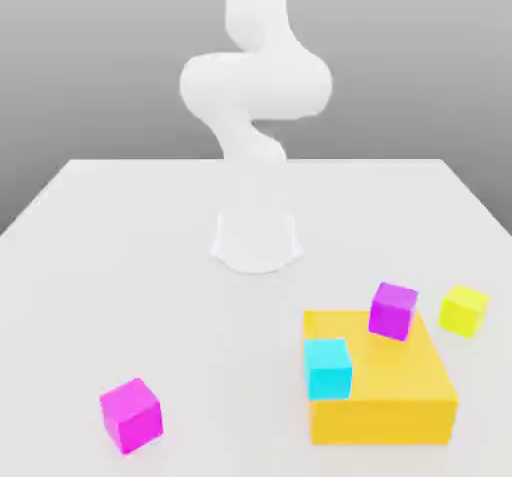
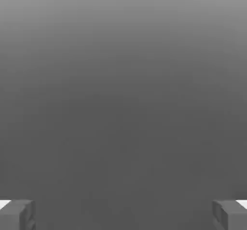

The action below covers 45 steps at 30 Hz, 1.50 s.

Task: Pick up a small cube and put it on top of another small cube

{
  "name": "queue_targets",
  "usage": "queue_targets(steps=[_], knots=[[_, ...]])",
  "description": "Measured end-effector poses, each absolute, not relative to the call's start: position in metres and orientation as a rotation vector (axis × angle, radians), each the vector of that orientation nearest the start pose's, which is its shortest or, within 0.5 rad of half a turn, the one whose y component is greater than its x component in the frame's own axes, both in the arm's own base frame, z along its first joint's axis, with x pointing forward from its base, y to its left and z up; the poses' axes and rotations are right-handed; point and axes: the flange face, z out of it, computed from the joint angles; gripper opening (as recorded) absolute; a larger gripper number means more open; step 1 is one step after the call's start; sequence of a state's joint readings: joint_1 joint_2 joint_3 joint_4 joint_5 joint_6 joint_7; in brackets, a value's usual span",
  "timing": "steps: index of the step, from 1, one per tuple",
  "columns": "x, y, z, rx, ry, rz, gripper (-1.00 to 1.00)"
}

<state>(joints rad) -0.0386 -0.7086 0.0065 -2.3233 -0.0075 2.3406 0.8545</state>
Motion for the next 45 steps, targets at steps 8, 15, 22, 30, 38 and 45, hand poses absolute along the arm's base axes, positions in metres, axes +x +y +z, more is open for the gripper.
queue_targets(steps=[8, 15, 22, 30, 38, 45], knots=[[0.457, -0.063, 0.522, -2.424, 1.57, -0.666, 0.0], [0.473, -0.111, 0.383, -2.332, 1.912, -0.399, 0.0], [0.445, -0.15, 0.247, -2.165, 2.238, -0.111, 0.0], [0.427, -0.155, 0.138, -2.097, 2.339, 0.0, -1.0], [0.428, -0.155, 0.146, -2.096, 2.339, -0.001, -1.0], [0.435, -0.103, 0.222, -2.229, 2.197, 0.005, -1.0]])
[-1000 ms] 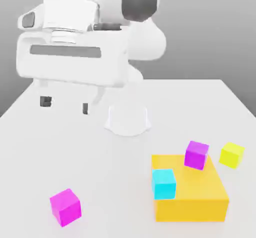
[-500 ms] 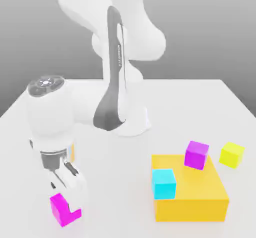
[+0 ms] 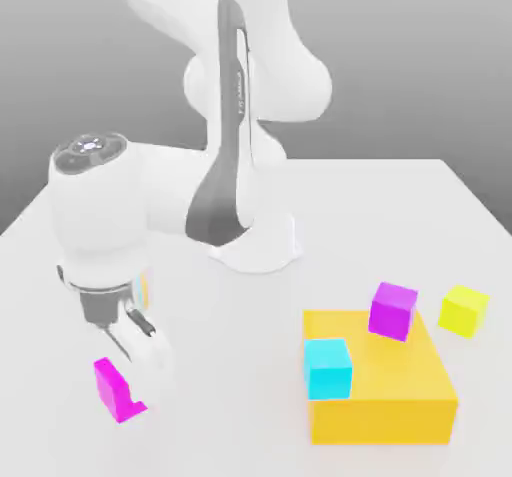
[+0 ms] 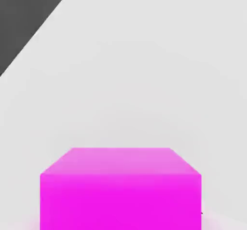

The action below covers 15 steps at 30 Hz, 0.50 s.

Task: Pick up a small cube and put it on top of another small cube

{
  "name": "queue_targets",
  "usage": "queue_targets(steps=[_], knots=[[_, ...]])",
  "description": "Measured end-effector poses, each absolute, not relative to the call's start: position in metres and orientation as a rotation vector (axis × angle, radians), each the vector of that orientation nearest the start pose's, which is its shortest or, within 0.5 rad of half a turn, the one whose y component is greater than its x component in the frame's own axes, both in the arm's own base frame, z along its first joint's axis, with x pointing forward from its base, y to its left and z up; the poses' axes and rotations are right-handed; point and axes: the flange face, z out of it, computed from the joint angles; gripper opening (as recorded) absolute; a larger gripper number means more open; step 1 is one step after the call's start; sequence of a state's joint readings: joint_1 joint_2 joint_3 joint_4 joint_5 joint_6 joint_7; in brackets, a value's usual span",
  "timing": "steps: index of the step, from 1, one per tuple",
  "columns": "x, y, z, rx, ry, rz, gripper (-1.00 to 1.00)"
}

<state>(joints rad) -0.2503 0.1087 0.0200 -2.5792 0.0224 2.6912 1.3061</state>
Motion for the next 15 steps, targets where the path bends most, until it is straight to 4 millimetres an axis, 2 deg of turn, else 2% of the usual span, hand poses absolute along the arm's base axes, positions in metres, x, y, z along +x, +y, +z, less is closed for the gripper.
queue_targets(steps=[2, 4, 8, 12, 14, 15], knots=[[0.437, -0.047, 0.242, -2.363, 2.042, 0.01, -1.0], [0.431, 0.01, 0.261, -2.496, 1.872, 0.014, -1.0], [0.404, 0.073, 0.293, -2.648, 1.648, 0.016, -1.0], [0.359, 0.144, 0.319, -2.818, 1.356, 0.012, -1.0], [0.333, 0.174, 0.328, -2.893, 1.206, 0.007, -1.0], [0.326, 0.181, 0.324, -2.911, 1.17, 0.004, -1.0]])
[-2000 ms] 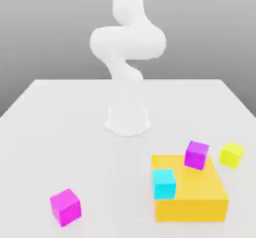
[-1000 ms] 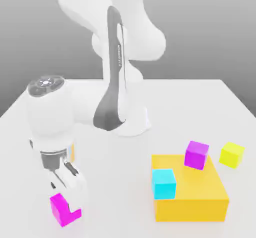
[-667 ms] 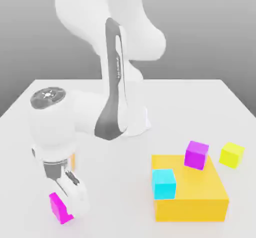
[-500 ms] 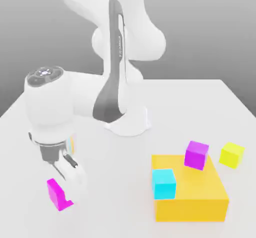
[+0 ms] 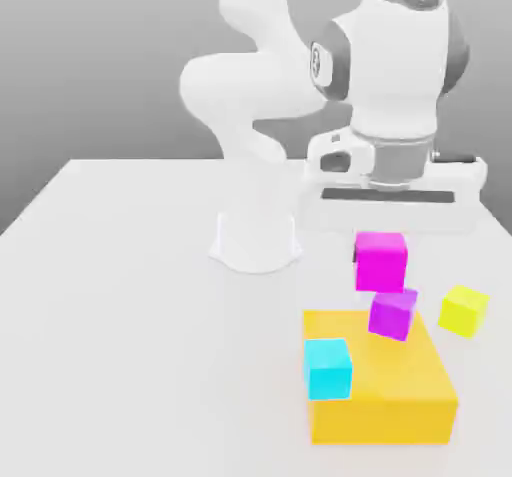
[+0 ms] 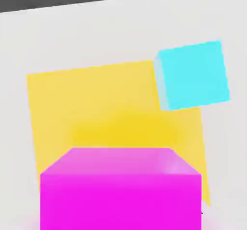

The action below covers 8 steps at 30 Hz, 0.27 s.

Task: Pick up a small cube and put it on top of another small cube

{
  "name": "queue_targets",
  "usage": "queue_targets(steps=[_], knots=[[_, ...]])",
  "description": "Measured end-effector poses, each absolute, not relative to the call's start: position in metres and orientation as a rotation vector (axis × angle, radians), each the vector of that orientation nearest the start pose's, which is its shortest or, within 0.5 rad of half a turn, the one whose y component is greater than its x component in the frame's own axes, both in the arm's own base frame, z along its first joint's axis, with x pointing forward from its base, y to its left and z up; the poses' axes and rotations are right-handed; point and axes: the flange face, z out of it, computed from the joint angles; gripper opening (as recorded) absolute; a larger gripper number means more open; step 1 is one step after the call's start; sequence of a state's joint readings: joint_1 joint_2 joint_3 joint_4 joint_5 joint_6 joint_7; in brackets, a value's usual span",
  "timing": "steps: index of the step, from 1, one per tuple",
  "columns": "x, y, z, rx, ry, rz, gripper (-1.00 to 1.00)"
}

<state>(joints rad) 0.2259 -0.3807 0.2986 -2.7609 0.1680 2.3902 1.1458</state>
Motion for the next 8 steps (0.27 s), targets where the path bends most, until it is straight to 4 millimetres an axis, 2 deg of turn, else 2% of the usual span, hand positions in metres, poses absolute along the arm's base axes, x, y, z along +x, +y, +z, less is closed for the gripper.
queue_targets(steps=[4, 5, 8], knots=[[0.321, 0.187, 0.283, -2.929, 1.137, -0.001, -1.0], [0.32, 0.187, 0.273, -2.929, 1.135, -0.001, 1.0], [0.32, 0.187, 0.273, -2.929, 1.135, -0.001, 1.0]])
